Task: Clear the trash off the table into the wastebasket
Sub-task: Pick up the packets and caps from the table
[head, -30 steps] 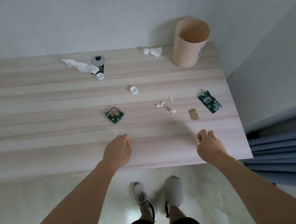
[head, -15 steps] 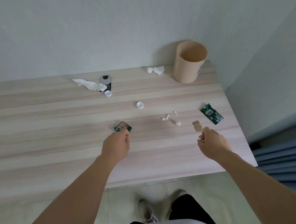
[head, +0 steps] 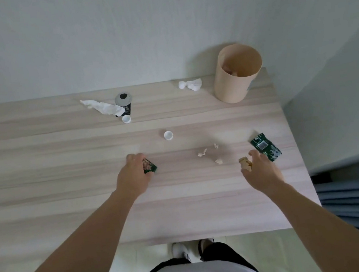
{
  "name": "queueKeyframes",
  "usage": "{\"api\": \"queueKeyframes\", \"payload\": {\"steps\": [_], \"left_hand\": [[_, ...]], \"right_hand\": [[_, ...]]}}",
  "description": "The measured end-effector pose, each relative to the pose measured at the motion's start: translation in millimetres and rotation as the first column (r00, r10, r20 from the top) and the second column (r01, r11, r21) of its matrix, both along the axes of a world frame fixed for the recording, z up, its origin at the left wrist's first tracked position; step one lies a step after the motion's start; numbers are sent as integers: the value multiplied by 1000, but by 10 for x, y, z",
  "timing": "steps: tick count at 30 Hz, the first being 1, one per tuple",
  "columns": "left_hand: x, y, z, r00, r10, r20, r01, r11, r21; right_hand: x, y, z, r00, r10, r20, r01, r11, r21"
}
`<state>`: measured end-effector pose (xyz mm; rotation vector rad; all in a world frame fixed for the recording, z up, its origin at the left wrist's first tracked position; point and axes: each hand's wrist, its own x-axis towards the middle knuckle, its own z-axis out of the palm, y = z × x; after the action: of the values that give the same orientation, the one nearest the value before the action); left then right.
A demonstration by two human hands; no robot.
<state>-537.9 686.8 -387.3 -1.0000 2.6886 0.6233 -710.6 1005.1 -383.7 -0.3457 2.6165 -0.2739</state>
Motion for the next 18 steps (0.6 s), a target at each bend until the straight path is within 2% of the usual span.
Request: {"api": "queueKeyframes", "payload": {"steps": [4, 9, 18], "left_hand": [[-138, -87, -151, 997, 62, 50, -63, 998, 13], [-162, -108, -287, 983, 105, 153, -108, 994, 8], [-154, -200, -424, 982, 78, 175, -92, 993, 75]], "right_hand": [[-184, -32, -101, 998, 38, 53, -42, 997, 66], [-199, -29, -278, 996, -14, 84, 6, 996, 89], [-199, -69, -392, 990, -104, 90, 102, 994, 28]]}}
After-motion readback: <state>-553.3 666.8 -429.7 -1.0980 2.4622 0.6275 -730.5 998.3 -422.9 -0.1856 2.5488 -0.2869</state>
